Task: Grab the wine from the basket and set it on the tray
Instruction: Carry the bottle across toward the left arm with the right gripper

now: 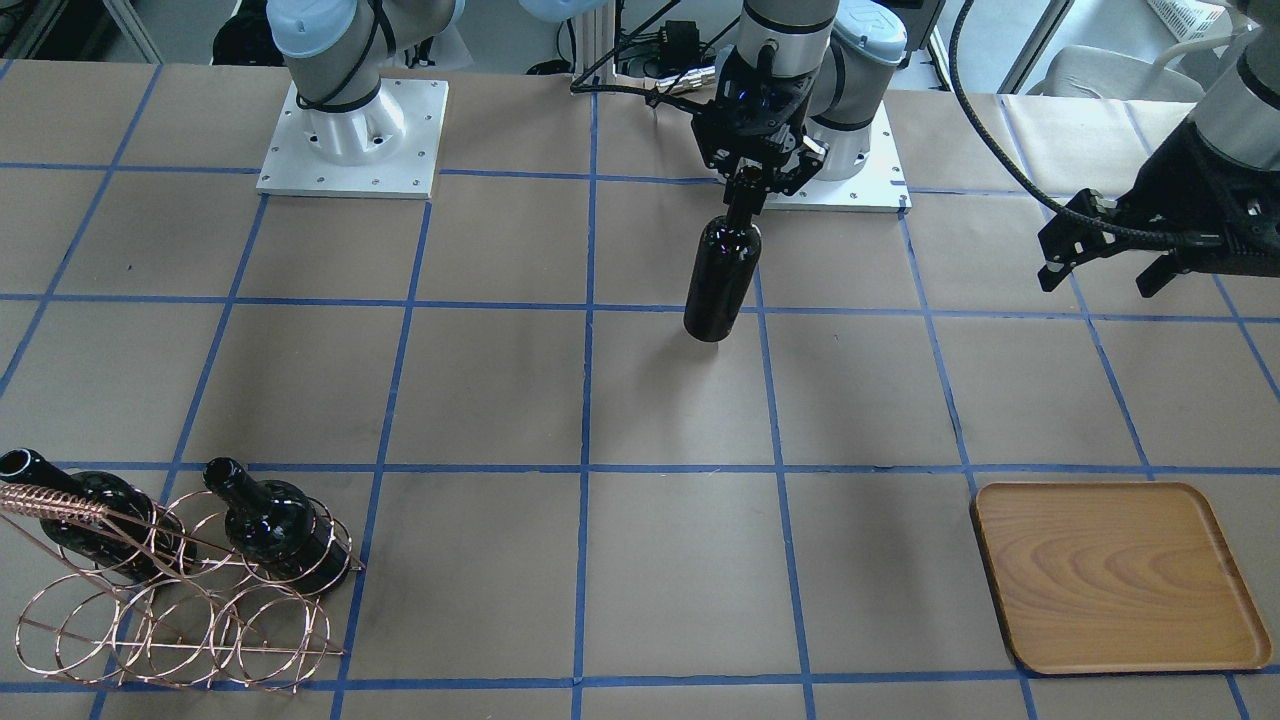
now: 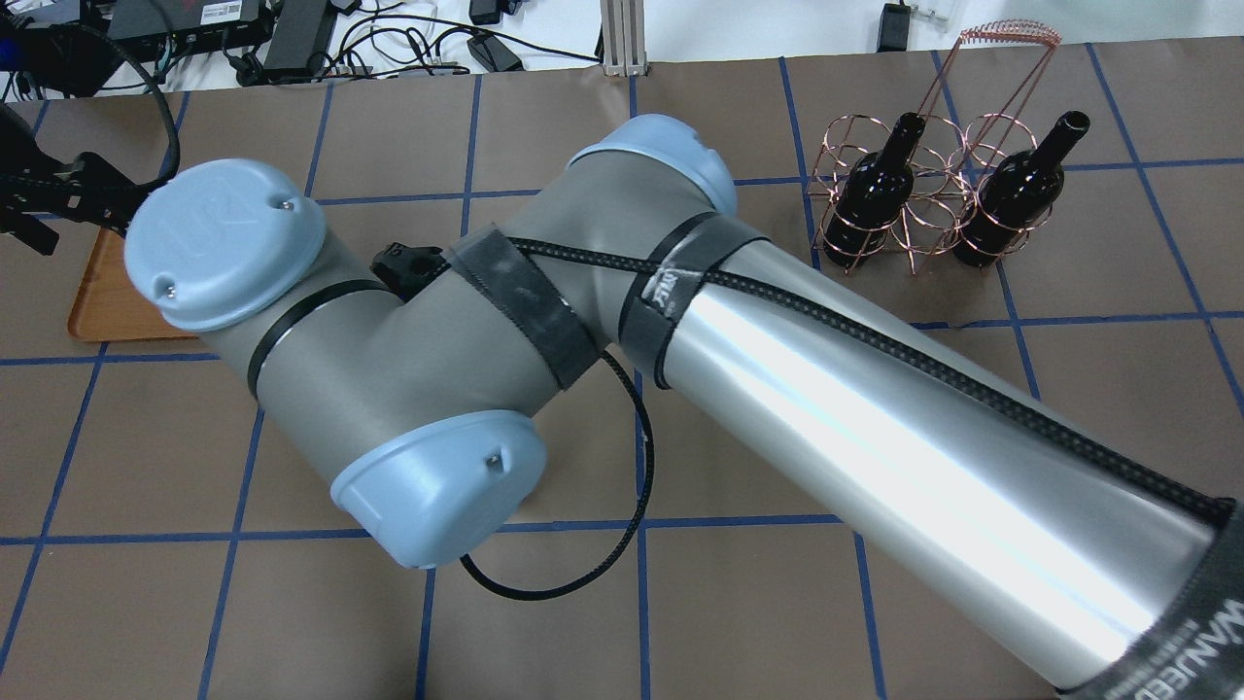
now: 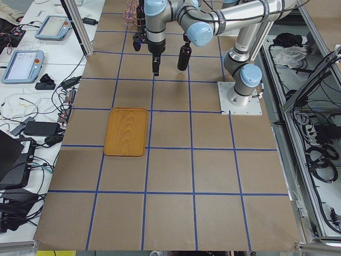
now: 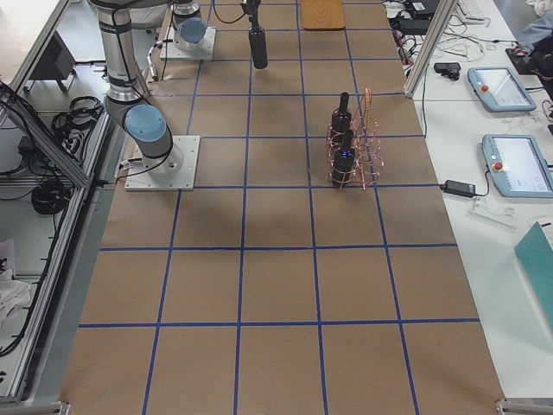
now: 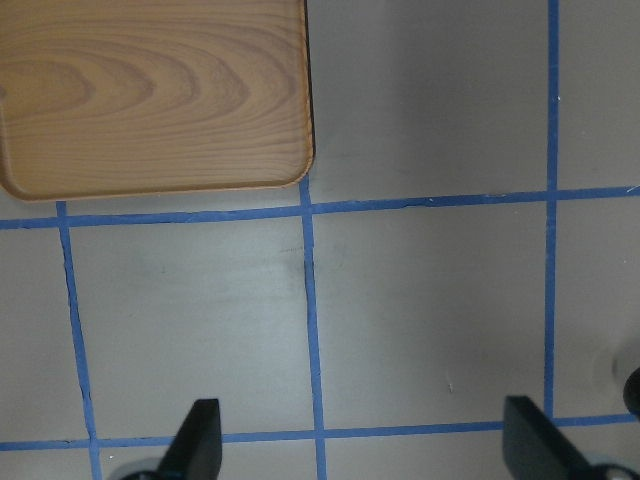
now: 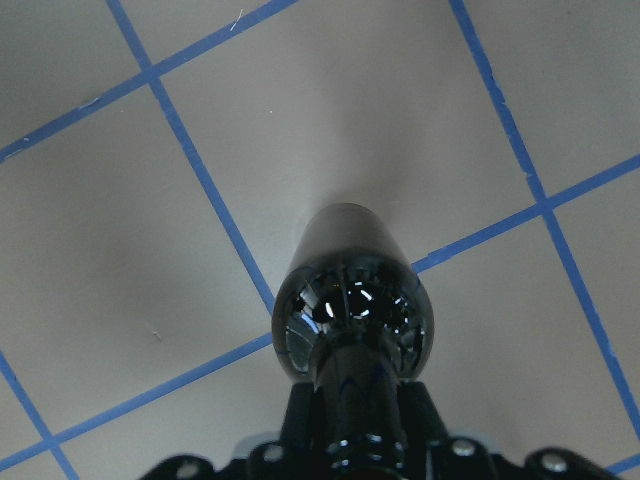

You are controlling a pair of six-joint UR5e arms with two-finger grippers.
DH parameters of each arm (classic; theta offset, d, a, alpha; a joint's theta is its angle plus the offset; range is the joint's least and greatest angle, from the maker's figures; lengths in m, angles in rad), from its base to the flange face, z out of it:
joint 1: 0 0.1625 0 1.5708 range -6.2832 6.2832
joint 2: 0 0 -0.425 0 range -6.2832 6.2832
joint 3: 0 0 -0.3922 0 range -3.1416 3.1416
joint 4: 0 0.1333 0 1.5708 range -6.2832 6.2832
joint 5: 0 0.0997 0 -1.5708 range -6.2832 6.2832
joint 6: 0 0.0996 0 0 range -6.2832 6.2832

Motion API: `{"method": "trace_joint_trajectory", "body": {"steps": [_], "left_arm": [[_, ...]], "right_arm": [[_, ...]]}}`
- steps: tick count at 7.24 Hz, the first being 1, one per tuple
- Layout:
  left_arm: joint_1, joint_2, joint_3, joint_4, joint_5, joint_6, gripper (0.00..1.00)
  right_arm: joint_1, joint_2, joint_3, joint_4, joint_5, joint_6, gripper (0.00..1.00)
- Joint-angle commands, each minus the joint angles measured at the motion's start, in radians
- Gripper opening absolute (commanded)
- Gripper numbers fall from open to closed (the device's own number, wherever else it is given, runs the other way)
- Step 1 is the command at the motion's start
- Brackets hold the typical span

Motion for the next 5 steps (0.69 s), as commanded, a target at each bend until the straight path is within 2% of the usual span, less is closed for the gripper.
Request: {"method": "trace_joint_trajectory", "body": {"steps": [1, 5], "left_arm": [[0.005, -0.001, 0.001, 0.002, 0.006, 0.004, 1.0], [0.005, -0.001, 0.001, 0.002, 0.0, 0.004, 1.0]], "right_arm": [[0.02, 0.027, -0.026, 0.0, 0.019, 0.025, 0.0], [0.03, 0.059, -0.029, -0.014, 0.022, 0.026, 0.0]]}}
